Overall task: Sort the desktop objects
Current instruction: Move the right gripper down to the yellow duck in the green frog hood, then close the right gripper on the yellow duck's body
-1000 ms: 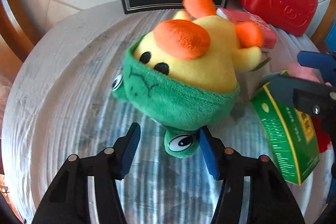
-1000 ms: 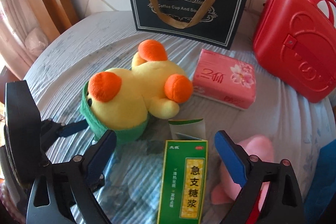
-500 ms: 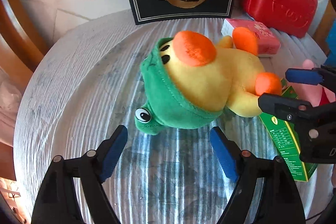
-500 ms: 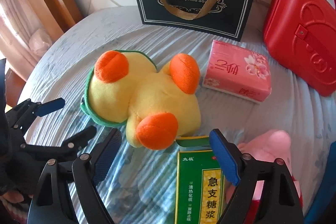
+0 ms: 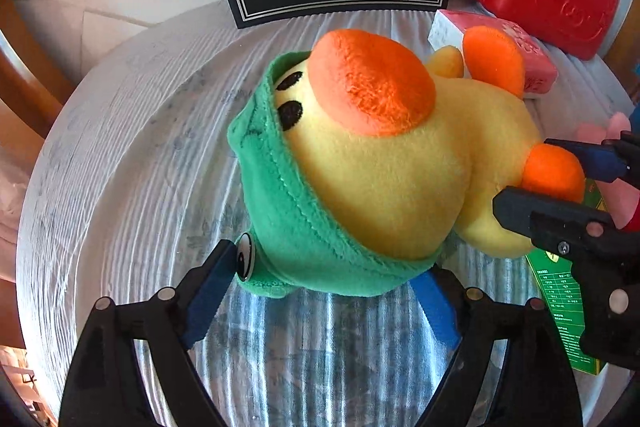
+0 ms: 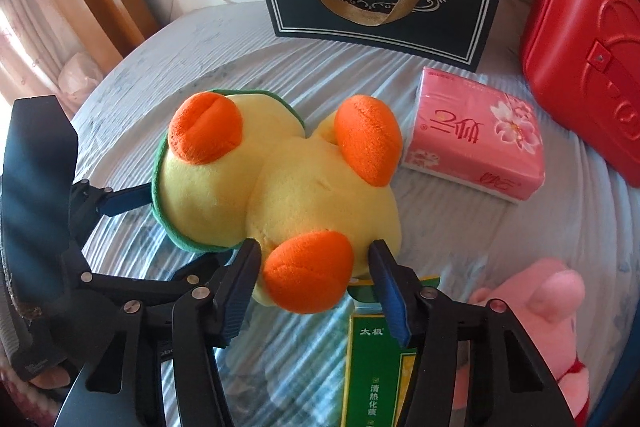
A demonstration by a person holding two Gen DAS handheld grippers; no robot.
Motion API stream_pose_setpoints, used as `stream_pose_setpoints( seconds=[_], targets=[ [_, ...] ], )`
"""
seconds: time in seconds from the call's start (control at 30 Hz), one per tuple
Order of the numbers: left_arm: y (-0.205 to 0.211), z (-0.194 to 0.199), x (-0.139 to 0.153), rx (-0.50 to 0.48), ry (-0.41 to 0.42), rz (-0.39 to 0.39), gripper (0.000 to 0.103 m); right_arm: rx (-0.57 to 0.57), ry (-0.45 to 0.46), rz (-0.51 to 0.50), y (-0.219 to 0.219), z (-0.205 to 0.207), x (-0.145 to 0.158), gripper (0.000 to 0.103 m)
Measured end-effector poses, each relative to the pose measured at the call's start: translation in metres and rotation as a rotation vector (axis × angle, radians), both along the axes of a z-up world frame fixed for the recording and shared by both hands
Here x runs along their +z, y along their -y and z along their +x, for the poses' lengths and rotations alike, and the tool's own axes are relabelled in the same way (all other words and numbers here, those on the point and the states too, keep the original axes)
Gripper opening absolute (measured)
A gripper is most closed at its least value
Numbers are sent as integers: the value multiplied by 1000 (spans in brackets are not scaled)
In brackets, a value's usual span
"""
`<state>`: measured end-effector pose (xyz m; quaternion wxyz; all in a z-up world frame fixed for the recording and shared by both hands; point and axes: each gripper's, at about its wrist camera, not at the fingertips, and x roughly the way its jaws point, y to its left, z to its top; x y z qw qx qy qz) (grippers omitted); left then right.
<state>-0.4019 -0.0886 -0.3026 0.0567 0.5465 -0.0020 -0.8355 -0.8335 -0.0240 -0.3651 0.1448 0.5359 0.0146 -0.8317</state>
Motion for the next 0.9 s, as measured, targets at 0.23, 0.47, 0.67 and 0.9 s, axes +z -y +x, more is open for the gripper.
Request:
stream_pose_setpoints(
  seconds=[0.23,0.47,0.67,0.9],
  targets=[
    [0,-5,-2,-15,-1,3,92,-31,-12,-20,-11,-8,-5,85],
    [0,-17,-9,-50,-11,22,94,-17,29,-81,-15,-28,-20,91],
    [-3,-16,-6,-85,-84,23,83,-14,21,-119,-16,-36,-26,86],
    [-8,-11,10,-88,-117,16,79,-16,-32,-99,-17,-28,-9,82]
  ],
)
